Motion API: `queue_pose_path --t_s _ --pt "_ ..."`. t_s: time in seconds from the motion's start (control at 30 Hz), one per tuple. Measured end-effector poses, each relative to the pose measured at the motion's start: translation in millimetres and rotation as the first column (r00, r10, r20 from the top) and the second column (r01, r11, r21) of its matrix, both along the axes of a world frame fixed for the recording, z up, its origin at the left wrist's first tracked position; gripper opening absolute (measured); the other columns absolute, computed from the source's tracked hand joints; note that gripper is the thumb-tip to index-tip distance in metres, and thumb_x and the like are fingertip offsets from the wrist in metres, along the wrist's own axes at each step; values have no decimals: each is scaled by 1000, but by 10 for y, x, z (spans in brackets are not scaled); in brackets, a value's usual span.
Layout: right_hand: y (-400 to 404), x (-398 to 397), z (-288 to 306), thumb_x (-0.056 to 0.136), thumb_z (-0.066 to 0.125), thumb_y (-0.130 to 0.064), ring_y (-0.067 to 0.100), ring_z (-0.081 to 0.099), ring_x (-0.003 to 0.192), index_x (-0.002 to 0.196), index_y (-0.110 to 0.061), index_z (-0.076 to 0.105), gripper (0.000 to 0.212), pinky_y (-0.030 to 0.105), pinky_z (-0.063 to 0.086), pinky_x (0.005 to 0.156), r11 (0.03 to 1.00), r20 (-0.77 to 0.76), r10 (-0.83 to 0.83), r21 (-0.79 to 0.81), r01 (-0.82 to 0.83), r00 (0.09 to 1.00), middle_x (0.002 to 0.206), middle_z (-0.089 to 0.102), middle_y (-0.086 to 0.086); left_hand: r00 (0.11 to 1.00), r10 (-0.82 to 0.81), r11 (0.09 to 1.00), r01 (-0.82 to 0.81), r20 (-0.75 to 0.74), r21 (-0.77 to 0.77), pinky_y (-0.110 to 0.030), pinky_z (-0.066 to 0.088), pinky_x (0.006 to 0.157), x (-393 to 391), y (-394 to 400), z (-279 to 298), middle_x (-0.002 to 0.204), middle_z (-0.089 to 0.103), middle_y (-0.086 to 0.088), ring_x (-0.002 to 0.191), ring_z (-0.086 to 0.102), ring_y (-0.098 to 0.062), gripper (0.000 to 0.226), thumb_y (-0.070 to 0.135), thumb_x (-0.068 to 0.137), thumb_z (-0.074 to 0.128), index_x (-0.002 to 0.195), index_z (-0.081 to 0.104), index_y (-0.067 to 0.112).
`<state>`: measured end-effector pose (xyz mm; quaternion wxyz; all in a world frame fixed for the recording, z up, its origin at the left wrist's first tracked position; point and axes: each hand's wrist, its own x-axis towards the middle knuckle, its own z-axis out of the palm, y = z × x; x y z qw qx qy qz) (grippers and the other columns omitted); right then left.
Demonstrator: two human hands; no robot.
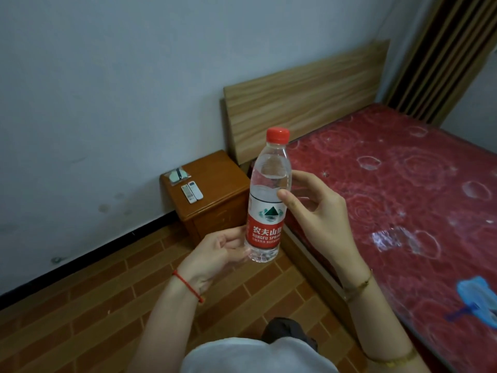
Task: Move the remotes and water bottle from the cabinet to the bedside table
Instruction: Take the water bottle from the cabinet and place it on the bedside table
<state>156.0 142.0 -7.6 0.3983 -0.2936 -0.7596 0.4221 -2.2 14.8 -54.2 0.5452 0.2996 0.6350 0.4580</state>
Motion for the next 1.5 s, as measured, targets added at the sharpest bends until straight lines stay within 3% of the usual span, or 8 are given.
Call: queue_pose_path --t_s 0.1,0.3,0.5,0.6,0.7,0.97,1.07,1.5 --pt "496 -246 -82 88 69 -33 3 68 97 123 -19 64 38 25 57 82 1000 -2 23 -16 -23 1000 111 71 -12 1000 30 999 -30 4 -18 -16 56 76 -230 467 -27 109 75 6 103 70 -6 50 1 88 63 134 54 20" --pt "1583 -859 -191 87 70 -31 2 68 95 121 -22 65 36 21 56 80 993 -2 105 -53 -104 995 108 71 -14 991 131 990 -129 32 -52 -40 47 104 -721 1451 -112 115 73 -1 112 67 -16 55 2 84 67 135 53 16" --pt "2598 -1487 -50 86 72 -28 0 68 90 118 -23 66 33 16 54 79 972 8 223 -72 -222 975 101 71 -19 973 227 974 -227 31 -15 -34 50 101 -1148 2301 9 116 72 1 112 67 -15 63 21 71 80 130 58 20" --pt "2979 -1789 -40 86 72 -28 0 68 91 120 -21 66 36 18 56 79 959 35 275 -78 -272 961 104 72 -15 961 274 961 -275 -23 -28 -40 47 104 -1334 2591 3 119 71 6 116 63 -14 51 33 67 79 117 66 37" --pt "3256 -2074 -69 86 71 -31 0 68 93 121 -25 64 37 19 56 79 943 58 325 -87 -320 944 107 71 -13 945 322 945 -325 -64 -44 -31 50 95 -1516 2797 -15 114 71 11 113 61 -9 41 29 75 78 112 66 40" --pt "3585 -2808 -276 87 70 -27 0 68 93 124 -16 63 40 13 54 76 904 87 418 -143 -404 904 108 71 -9 889 449 885 -456 -86 -94 -35 40 96 -2031 3075 -176 106 67 18 104 57 -1 44 12 78 76 113 62 36" --pt "3605 -3102 -364 87 71 -26 0 68 93 123 -18 64 38 13 54 77 895 98 435 -159 -418 895 108 72 -10 880 464 875 -474 -106 -105 -43 40 105 -2288 3126 -304 109 66 15 112 58 -11 52 10 76 77 120 61 33" --pt "3848 -4473 -1020 88 70 -15 -3 66 97 126 -19 59 40 12 52 84 886 135 442 -219 -409 887 106 69 -10 813 522 835 -549 -257 -41 -35 44 102 -3586 3600 -1072 129 59 6 118 54 -14 62 11 81 74 137 50 21"
